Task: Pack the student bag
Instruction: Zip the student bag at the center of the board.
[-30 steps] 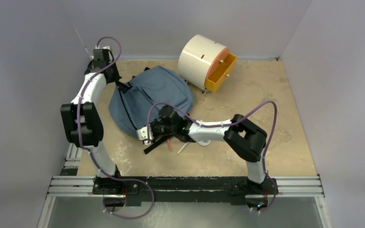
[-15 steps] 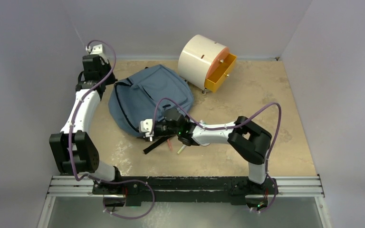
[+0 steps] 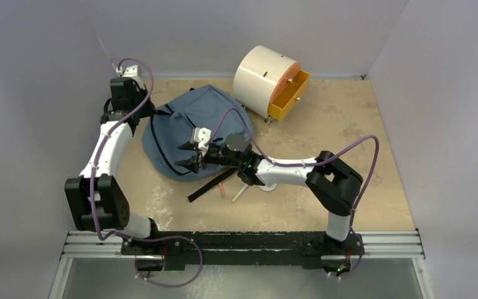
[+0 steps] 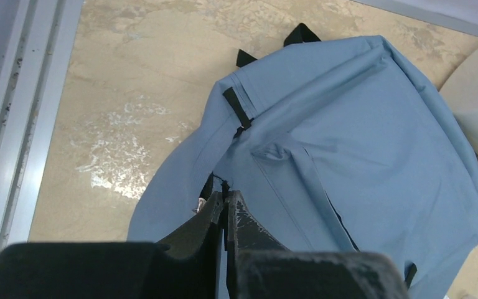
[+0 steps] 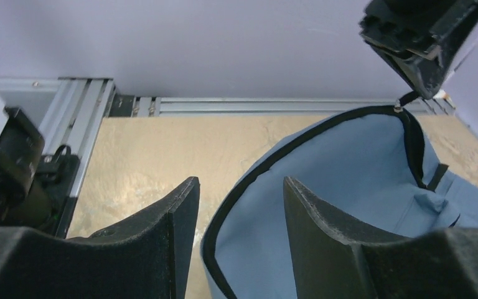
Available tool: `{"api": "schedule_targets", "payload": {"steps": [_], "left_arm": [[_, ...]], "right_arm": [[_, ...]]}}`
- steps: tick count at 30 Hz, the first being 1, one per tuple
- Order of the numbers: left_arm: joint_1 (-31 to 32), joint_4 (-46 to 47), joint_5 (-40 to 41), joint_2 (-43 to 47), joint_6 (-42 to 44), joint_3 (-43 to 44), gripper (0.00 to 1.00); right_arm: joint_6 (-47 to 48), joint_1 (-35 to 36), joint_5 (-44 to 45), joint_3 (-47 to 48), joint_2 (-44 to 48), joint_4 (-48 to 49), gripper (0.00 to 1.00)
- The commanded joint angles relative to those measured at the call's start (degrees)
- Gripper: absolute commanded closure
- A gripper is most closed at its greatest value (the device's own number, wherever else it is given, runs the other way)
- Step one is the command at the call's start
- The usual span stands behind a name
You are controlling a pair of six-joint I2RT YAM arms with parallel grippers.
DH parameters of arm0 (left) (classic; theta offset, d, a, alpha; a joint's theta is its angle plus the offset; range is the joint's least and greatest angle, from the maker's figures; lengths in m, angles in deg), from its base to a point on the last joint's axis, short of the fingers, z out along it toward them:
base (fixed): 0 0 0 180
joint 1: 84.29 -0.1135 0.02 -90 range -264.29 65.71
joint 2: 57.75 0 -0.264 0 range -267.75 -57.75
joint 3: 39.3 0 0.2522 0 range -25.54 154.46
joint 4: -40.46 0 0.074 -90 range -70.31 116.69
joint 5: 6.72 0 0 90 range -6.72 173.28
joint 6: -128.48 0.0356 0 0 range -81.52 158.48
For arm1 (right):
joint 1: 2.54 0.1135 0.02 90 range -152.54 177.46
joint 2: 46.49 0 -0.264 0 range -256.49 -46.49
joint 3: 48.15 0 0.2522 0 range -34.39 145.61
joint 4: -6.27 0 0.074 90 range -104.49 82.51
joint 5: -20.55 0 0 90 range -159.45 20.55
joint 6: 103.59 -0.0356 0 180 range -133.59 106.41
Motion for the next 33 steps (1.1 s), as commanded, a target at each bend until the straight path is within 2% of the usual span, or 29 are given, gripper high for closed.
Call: {"api": "schedule_targets", "payload": {"steps": [1, 4, 8, 14, 21, 26, 33], "left_arm": [[1.9, 0.8, -2.8, 3.6, -0.4, -0.7, 1.00], [4.3, 0.1, -3.1, 3.4, 1.0, -1.3, 1.00], [8.2, -1.6, 0.5, 1.9, 3.2, -1.9, 1.00], [8.6, -1.9, 3.1, 2.5, 2.4, -3.0, 1.00], [8.6, -2.7, 3.2, 2.4, 0.6, -1.6, 1.00], [8.6, -2.0, 6.0, 2.9, -2.7, -0.7, 1.00], [8.6, 0.2, 10.0, 3.3, -1.6, 0.7, 1.00]], "right_arm": [[-9.8, -0.2, 8.1, 4.5, -0.9, 1.6, 0.44], [-13.6, -1.1, 10.8, 4.1, -1.6, 5.1, 0.44], [-16.9, -2.8, 12.0, 5.1, -3.3, 6.2, 0.44], [-18.3, -3.8, 10.4, 3.4, -5.8, 14.4, 0.42], [-29.3, -6.8, 9.1, 7.1, -13.3, 28.5, 0.42], [-30.2, -6.7, 10.4, 13.7, -19.1, 28.1, 0.43], [-30.1, -6.7, 13.2, 23.5, -26.0, 23.4, 0.43]]}}
